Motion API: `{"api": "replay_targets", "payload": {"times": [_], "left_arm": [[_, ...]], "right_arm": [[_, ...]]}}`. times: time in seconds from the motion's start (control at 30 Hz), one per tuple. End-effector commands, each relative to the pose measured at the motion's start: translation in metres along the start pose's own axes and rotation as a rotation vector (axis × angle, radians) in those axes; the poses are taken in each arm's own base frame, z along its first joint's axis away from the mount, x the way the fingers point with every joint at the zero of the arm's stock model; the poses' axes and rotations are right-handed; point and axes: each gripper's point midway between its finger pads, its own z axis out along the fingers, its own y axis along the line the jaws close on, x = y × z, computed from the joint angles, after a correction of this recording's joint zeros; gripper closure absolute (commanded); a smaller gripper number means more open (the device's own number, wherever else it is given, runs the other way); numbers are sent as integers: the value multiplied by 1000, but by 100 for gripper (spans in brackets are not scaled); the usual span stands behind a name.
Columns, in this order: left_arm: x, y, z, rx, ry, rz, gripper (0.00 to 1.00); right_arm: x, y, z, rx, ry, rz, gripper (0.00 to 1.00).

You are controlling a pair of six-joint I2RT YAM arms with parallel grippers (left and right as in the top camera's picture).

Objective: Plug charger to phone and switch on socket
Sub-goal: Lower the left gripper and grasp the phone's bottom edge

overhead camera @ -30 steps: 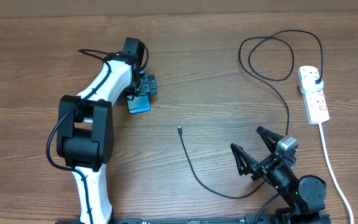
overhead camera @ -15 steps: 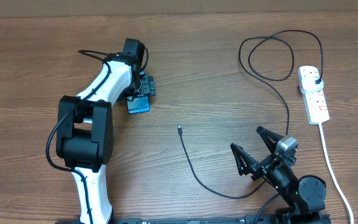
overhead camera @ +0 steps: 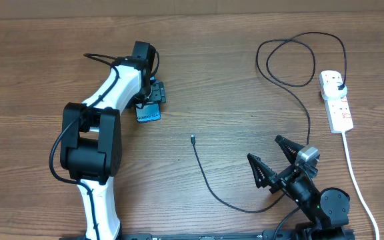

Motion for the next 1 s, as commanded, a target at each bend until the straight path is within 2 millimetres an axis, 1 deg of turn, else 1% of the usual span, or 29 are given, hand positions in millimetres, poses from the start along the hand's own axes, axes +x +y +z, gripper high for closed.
{"api": "replay_targets", "payload": {"times": [0.0, 0.67, 0.97], "left_arm": [[28, 7, 23, -24, 99, 17, 21], [29, 3, 23, 0, 107, 4, 30], [29, 3, 23, 0, 107, -20, 36]], "right_arm": [[2, 1, 0, -6, -2, -2, 0], [2, 1, 0, -6, -2, -2, 0], [2, 1, 0, -6, -2, -2, 0]]}}
